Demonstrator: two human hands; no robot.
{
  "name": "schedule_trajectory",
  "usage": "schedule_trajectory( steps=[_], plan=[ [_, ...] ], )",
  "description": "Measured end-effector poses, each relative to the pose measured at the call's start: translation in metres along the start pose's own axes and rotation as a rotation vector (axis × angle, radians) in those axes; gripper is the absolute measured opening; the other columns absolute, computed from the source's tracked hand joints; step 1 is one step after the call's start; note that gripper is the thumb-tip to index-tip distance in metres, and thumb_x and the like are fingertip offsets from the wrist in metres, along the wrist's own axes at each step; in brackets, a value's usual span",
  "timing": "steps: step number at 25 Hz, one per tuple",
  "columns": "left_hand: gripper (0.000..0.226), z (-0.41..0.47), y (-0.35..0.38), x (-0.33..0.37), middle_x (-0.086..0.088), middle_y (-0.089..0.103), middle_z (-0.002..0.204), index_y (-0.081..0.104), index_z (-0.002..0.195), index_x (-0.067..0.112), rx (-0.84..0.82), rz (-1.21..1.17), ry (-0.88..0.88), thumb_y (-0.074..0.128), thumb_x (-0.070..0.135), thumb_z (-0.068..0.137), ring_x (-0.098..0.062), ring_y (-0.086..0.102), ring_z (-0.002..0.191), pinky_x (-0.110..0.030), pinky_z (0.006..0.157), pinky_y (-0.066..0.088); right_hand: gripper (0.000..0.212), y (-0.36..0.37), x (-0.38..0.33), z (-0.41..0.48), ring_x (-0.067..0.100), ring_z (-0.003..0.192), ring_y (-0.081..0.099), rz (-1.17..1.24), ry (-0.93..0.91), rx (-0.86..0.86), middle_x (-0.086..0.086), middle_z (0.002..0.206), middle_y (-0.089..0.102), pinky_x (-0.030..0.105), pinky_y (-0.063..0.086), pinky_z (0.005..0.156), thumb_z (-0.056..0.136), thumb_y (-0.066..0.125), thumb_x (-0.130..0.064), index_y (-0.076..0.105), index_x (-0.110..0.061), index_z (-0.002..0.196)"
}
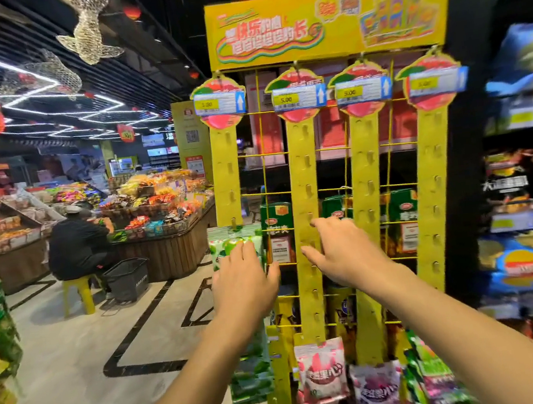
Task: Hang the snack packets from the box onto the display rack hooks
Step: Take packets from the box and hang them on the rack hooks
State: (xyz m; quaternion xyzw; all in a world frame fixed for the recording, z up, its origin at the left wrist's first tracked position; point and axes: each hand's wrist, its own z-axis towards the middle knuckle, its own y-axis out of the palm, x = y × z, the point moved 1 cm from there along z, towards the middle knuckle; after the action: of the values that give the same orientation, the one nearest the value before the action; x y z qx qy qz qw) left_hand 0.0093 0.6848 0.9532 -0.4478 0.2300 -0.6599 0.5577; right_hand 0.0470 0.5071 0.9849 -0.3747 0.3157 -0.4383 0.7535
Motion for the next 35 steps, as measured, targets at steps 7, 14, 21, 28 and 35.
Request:
schedule_trajectory(
  steps=[7, 14, 21, 28, 35],
  plan=[
    [0.051, -0.071, 0.04, 0.143, -0.006, 0.058, 0.14, 0.05, 0.134, 0.017, -0.128, 0.097, 0.172, 0.044, 0.057, 0.103, -0.031, 0.05, 0.132, -0.044, 0.104, 0.043, 0.06, -0.052, 0.129, -0.128, 0.032, 0.127, 0.047, -0.197, 0.155, -0.079, 0.007, 0.14, 0.052, 0.047, 0.046, 0.101, 0.098, 0.046, -0.056, 0.042, -0.017, 0.143],
    [0.061, -0.159, 0.099, 0.298, -0.006, 0.055, 0.149, 0.047, 0.148, 0.017, -0.264, 0.084, 0.403, 0.045, 0.057, 0.102, -0.031, 0.049, 0.138, -0.042, 0.111, 0.043, 0.063, -0.114, 0.258, -0.272, 0.034, 0.13, 0.045, -0.284, 0.42, -0.152, 0.008, 0.141, 0.05, 0.049, 0.045, 0.102, 0.098, 0.045, -0.057, 0.038, -0.017, 0.146],
    [0.058, -0.196, 0.143, 0.39, -0.009, 0.057, 0.143, 0.05, 0.143, 0.015, -0.383, 0.057, 0.533, 0.042, 0.057, 0.104, -0.033, 0.051, 0.134, -0.046, 0.107, 0.043, 0.061, -0.14, 0.331, -0.334, 0.033, 0.129, 0.046, -0.335, 0.544, -0.197, 0.007, 0.141, 0.051, 0.046, 0.046, 0.1, 0.099, 0.043, -0.057, 0.04, -0.017, 0.145],
    [0.056, -0.187, 0.224, 0.456, -0.005, 0.057, 0.144, 0.051, 0.141, 0.016, -0.471, -0.016, 0.551, 0.043, 0.056, 0.104, -0.032, 0.051, 0.133, -0.046, 0.107, 0.042, 0.062, -0.117, 0.425, -0.337, 0.031, 0.13, 0.046, -0.342, 0.589, -0.246, 0.007, 0.144, 0.05, 0.043, 0.043, 0.104, 0.099, 0.043, -0.056, 0.04, -0.015, 0.146],
    [0.063, -0.142, 0.323, 0.513, -0.006, 0.047, 0.156, 0.04, 0.155, 0.015, -0.553, -0.016, 0.514, 0.041, 0.055, 0.105, -0.032, 0.042, 0.143, -0.047, 0.115, 0.036, 0.062, -0.083, 0.533, -0.296, 0.031, 0.128, 0.047, -0.347, 0.591, -0.31, 0.006, 0.141, 0.052, 0.045, 0.045, 0.103, 0.099, 0.043, -0.057, 0.041, -0.017, 0.146]
  ],
)
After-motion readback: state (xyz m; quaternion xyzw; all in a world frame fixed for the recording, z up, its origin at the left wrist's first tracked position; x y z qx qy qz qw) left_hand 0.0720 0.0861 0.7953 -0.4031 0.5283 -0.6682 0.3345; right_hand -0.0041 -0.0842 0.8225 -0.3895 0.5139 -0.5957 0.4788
